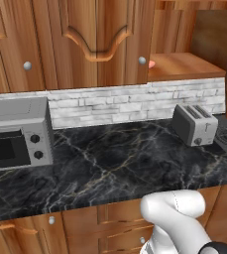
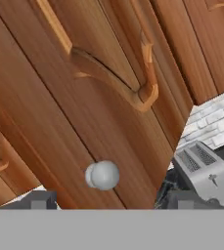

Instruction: Open the cabinet. Pick the bar soap and place it next to the sink. Then close the cabinet.

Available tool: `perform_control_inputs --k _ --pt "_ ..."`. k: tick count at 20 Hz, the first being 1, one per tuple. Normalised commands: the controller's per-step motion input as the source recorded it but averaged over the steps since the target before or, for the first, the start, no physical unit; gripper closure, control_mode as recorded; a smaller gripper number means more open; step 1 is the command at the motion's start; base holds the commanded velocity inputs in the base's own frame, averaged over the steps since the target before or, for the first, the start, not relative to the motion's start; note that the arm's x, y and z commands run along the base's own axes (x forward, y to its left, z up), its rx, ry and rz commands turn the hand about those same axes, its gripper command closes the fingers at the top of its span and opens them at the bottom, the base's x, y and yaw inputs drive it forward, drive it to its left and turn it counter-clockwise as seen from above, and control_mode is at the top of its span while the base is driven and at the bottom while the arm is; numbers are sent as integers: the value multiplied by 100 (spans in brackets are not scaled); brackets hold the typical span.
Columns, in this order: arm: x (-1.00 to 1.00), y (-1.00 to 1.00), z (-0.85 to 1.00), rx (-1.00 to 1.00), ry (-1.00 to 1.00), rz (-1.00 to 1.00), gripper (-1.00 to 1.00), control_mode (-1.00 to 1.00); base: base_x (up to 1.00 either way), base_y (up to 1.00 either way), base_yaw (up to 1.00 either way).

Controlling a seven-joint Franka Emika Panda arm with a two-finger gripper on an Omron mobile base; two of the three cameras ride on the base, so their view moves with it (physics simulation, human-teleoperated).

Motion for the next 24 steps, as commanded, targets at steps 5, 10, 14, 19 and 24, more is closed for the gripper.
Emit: perform_control_inputs --k 5,10,14,19,24 --pt "-99 13 12 0 -17 11 -100 -100 0 0 0" --pt "-42 88 1 -11 -8 10 -100 -100 0 0 0" --pt "-1 100 0 -22 -8 2 -100 -100 0 0 0" --pt "1 100 0 -25 -6 0 -100 -100 0 0 0" --pt "7 95 0 -32 -6 0 -100 -100 0 0 0"
